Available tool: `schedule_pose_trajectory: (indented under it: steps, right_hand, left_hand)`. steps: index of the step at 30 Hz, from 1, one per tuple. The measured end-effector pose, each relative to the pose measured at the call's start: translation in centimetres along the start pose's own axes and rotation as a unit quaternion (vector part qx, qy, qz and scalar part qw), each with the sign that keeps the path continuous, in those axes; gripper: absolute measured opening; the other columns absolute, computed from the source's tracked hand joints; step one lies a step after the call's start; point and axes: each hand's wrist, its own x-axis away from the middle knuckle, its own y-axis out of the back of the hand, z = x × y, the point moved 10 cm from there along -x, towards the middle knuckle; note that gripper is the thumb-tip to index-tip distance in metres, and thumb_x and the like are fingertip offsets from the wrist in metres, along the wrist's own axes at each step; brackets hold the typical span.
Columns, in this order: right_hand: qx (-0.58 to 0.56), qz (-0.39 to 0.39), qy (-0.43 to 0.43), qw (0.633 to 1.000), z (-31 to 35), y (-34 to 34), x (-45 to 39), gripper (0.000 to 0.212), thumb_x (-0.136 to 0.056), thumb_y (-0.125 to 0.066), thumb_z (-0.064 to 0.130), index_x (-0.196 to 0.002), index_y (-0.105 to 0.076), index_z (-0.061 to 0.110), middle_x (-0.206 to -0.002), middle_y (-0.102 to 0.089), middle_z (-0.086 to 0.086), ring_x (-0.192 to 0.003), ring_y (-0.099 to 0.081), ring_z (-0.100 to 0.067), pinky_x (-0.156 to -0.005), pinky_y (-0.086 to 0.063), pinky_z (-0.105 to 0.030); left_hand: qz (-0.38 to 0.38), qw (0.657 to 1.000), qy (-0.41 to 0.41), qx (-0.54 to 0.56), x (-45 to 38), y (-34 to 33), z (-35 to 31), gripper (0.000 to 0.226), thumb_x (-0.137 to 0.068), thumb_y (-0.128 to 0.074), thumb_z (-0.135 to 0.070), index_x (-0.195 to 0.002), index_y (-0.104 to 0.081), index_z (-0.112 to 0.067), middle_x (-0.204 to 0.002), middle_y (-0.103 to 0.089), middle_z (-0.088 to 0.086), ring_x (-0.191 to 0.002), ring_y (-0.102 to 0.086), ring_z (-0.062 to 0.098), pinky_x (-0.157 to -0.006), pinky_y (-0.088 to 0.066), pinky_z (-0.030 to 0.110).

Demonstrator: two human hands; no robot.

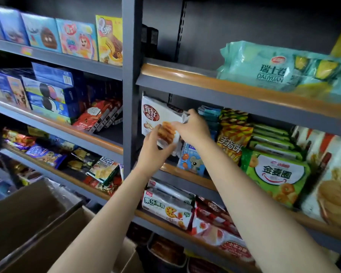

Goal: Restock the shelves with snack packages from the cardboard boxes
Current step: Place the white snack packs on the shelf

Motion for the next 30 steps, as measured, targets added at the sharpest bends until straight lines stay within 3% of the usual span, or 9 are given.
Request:
schedule_pose_trajectory:
  steps: [3,7,9,13,15,17,20,25,30]
  right_hand:
    - [0.054,0.007,0.027,0.998,1.2,-1.3,-1.5,0.073,-0.090,-0.068,0.041,-0.148,-0.033,0.014,-0.136,-0.058,-0.010,-0.111,-0.062,-0.031,-0.071,-0.041,-0.029]
    - [0.165,-0.003,0.083,0.983,4.1,-2.8,-2.6,0.060,-0.093,-0.063,0.020,-0.145,-0.033,0.016,-0.115,-0.064,-0.010,-0.085,-0.056,-0.026,-0.056,-0.032,-0.028]
    - [0.221,-0.013,0.090,0.971,4.7,-3.2,-3.5,0.053,-0.093,-0.060,0.012,-0.141,-0.039,0.011,-0.113,-0.064,-0.012,-0.093,-0.061,-0.030,-0.064,-0.035,-0.028]
    - [0.363,0.010,0.074,0.929,4.0,-4.7,-5.7,0.028,-0.088,-0.067,0.007,-0.114,-0.058,0.007,-0.113,-0.064,-0.011,-0.103,-0.063,-0.033,-0.071,-0.040,-0.033]
    - [0.434,0.028,0.042,0.900,2.8,-4.9,-6.6,0.023,-0.089,-0.071,0.013,-0.110,-0.065,0.010,-0.115,-0.065,-0.009,-0.110,-0.060,-0.031,-0.083,-0.042,-0.037]
    - [0.477,0.028,0.033,0.878,2.0,-4.8,-7.6,0.020,-0.092,-0.067,0.015,-0.112,-0.067,0.013,-0.119,-0.064,-0.008,-0.121,-0.051,-0.029,-0.103,-0.031,-0.042]
    - [0.504,0.002,0.042,0.863,1.3,-4.4,-8.3,0.024,-0.095,-0.061,0.015,-0.118,-0.066,0.015,-0.128,-0.057,-0.007,-0.129,-0.038,-0.028,-0.111,-0.021,-0.045]
    - [0.511,-0.029,0.083,0.855,1.9,-4.4,-7.6,0.038,-0.094,-0.051,0.005,-0.130,-0.057,0.013,-0.137,-0.047,-0.010,-0.133,-0.036,-0.030,-0.112,-0.022,-0.046]
    - [0.465,0.000,0.061,0.883,1.2,-4.3,-7.7,0.041,-0.094,-0.058,0.032,-0.131,-0.049,0.017,-0.136,-0.050,-0.009,-0.132,-0.040,-0.029,-0.115,-0.017,-0.048]
  left_hand:
    - [0.003,0.999,0.038,-0.006,-2.4,0.0,1.5,0.108,-0.082,-0.082,-0.039,-0.161,-0.012,-0.019,-0.154,-0.038,0.014,-0.127,-0.054,0.026,-0.106,-0.046,0.040]
    - [-0.039,0.997,0.062,-0.027,-4.7,0.5,3.0,0.126,-0.081,-0.084,-0.038,-0.160,0.011,-0.014,-0.158,-0.031,0.025,-0.131,-0.052,0.039,-0.099,-0.046,0.040]
    - [-0.046,0.997,0.061,-0.024,-5.4,0.4,3.5,0.127,-0.081,-0.083,-0.035,-0.160,0.015,-0.018,-0.155,-0.035,0.024,-0.124,-0.056,0.039,-0.093,-0.050,0.041]
    - [-0.016,0.997,0.074,-0.010,-7.1,-0.6,4.9,0.129,-0.080,-0.084,-0.033,-0.157,0.019,-0.039,-0.146,-0.037,0.022,-0.087,-0.062,0.029,-0.073,-0.047,0.034]
    - [-0.009,0.996,0.085,-0.013,-8.1,-1.0,5.4,0.130,-0.078,-0.086,-0.036,-0.157,0.017,-0.043,-0.145,-0.037,0.020,-0.103,-0.061,0.037,-0.081,-0.047,0.038]
    - [-0.010,0.992,0.125,0.018,-9.0,-1.3,6.2,0.129,-0.075,-0.087,-0.036,-0.158,0.012,-0.039,-0.148,-0.036,0.018,-0.121,-0.055,0.039,-0.094,-0.046,0.043]
    - [-0.024,0.982,0.175,0.068,-9.9,-1.4,7.3,0.127,-0.074,-0.088,-0.035,-0.161,0.005,-0.029,-0.155,-0.033,0.019,-0.139,-0.042,0.037,-0.109,-0.041,0.045]
    - [-0.014,0.983,0.170,0.072,-10.7,-2.4,7.7,0.130,-0.073,-0.090,-0.036,-0.158,0.008,-0.041,-0.152,-0.028,0.021,-0.125,-0.052,0.040,-0.099,-0.046,0.040]
    - [-0.001,0.964,0.205,0.170,-11.0,-3.7,8.6,0.119,-0.073,-0.090,-0.036,-0.157,-0.007,-0.035,-0.154,-0.032,0.016,-0.127,-0.052,0.034,-0.101,-0.050,0.040]
